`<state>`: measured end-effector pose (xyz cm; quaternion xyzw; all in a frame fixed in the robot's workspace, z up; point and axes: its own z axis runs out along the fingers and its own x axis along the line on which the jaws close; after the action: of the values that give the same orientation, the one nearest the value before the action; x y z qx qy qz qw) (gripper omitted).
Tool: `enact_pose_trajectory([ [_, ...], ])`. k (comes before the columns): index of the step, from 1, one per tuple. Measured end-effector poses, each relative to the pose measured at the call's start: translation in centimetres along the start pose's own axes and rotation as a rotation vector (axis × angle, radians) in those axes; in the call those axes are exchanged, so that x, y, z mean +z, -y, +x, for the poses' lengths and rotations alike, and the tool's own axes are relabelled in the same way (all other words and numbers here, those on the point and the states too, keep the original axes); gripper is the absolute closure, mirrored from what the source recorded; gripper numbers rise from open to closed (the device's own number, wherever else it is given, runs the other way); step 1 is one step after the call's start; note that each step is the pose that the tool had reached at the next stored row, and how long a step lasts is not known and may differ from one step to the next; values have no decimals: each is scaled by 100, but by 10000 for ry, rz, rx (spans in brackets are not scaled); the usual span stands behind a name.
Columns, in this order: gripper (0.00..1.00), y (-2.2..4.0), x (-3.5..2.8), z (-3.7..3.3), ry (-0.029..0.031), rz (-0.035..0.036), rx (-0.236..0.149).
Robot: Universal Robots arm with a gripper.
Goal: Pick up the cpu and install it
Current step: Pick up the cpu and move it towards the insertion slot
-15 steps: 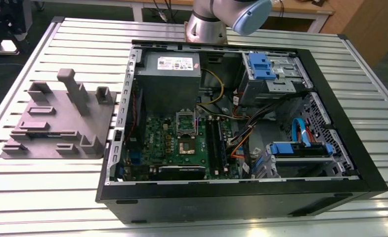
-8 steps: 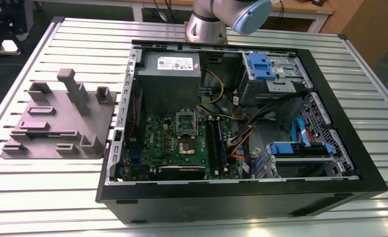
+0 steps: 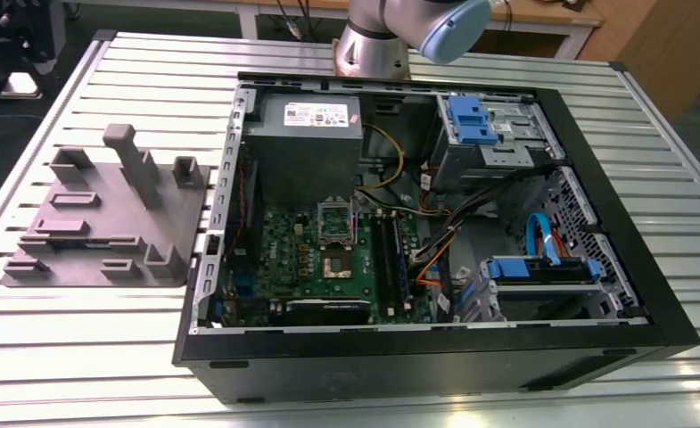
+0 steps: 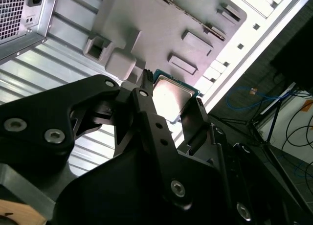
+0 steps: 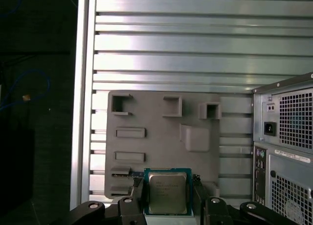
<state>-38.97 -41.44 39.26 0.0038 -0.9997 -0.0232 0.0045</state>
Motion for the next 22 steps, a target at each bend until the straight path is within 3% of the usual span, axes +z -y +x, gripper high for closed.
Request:
enact_pose_trajectory([
  [22, 53, 0, 0, -51, 1, -1, 0],
])
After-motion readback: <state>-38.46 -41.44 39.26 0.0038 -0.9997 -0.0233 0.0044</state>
